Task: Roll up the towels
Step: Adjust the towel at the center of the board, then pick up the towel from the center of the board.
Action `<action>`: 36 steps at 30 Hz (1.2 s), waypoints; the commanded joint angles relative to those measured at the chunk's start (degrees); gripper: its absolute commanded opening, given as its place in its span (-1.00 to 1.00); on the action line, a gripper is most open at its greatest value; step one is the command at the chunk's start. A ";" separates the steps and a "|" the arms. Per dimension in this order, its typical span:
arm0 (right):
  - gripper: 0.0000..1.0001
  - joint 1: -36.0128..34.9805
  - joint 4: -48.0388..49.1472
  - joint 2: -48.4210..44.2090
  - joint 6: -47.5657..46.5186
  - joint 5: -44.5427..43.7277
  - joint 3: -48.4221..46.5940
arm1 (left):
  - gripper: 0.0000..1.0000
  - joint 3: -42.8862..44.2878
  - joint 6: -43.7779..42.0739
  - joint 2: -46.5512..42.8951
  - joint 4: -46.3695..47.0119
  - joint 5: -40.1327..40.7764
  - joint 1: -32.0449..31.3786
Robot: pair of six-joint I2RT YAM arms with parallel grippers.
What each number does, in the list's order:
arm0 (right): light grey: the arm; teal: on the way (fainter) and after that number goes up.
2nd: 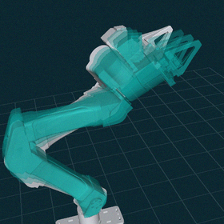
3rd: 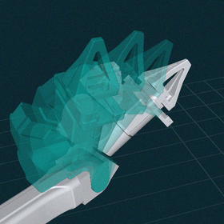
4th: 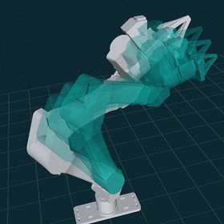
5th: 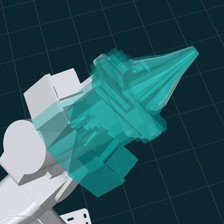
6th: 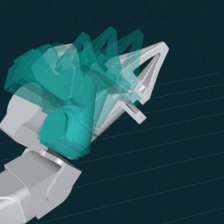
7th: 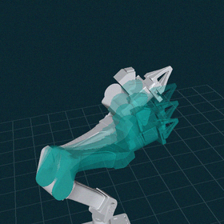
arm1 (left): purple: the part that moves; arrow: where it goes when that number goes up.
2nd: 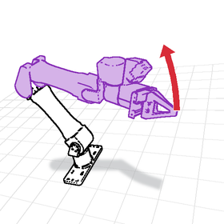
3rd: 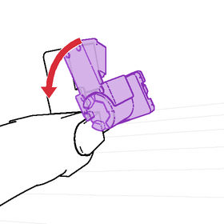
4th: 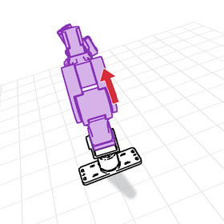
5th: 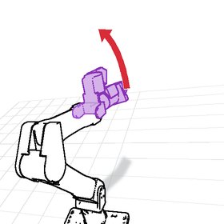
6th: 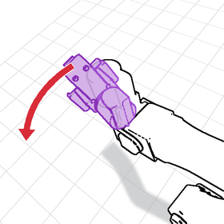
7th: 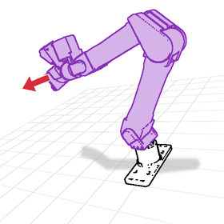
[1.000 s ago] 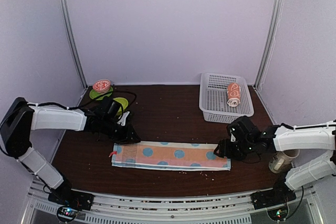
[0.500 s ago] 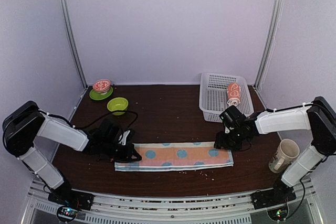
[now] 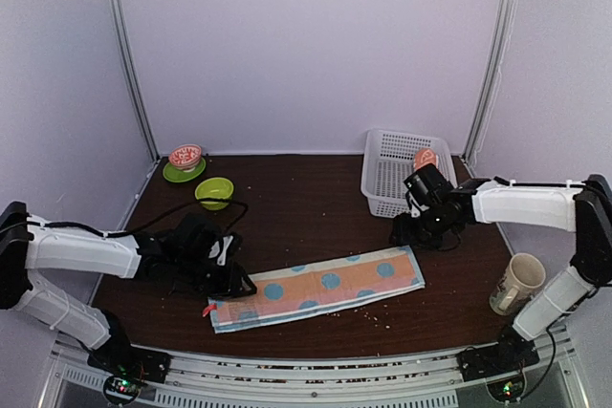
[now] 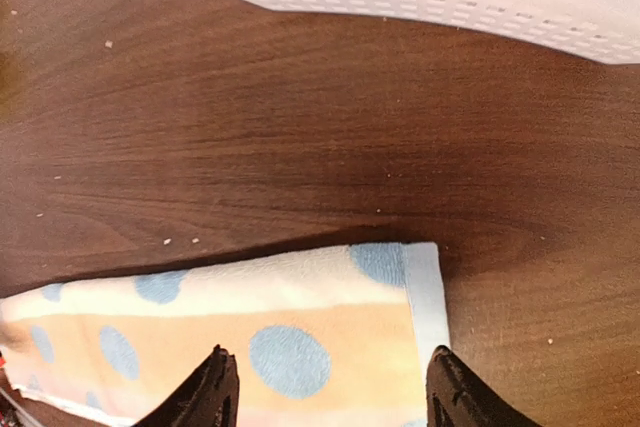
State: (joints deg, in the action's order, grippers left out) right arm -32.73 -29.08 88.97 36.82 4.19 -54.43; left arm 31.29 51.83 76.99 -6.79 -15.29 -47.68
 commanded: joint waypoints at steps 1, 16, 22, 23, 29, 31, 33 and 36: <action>0.29 0.92 -4.16 -9.90 -0.02 -1.45 4.00 | -0.31 9.47 -5.70 -3.80 -13.72 6.64 0.22; 0.14 3.27 12.10 -17.85 15.10 3.58 26.09 | -0.53 13.54 -6.95 7.38 -9.67 8.23 0.39; -0.11 3.30 13.08 -12.60 15.32 5.06 27.12 | -0.56 11.40 -7.69 5.96 -10.74 9.98 0.40; -0.17 3.21 13.00 -12.56 15.36 5.23 27.51 | -0.56 10.96 -7.57 5.83 -10.44 9.99 0.40; -0.52 3.13 10.86 -13.25 14.90 5.34 29.21 | -0.57 9.82 -7.33 5.21 -9.53 10.29 0.40; -0.66 3.16 10.53 -13.06 14.58 5.42 29.72 | -0.59 10.01 -7.62 5.54 -9.79 10.52 0.33; -0.78 3.10 10.45 -13.10 14.38 5.79 30.12 | -0.62 9.98 -7.74 5.71 -9.82 10.54 0.39; -1.00 3.13 10.41 -13.94 14.33 6.42 30.41 | -0.65 9.77 -7.74 5.44 -9.91 10.53 0.35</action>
State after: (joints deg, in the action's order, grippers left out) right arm -29.58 -12.71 74.22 51.24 8.99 -27.05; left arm 41.50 44.84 83.66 -17.93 -5.74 -47.62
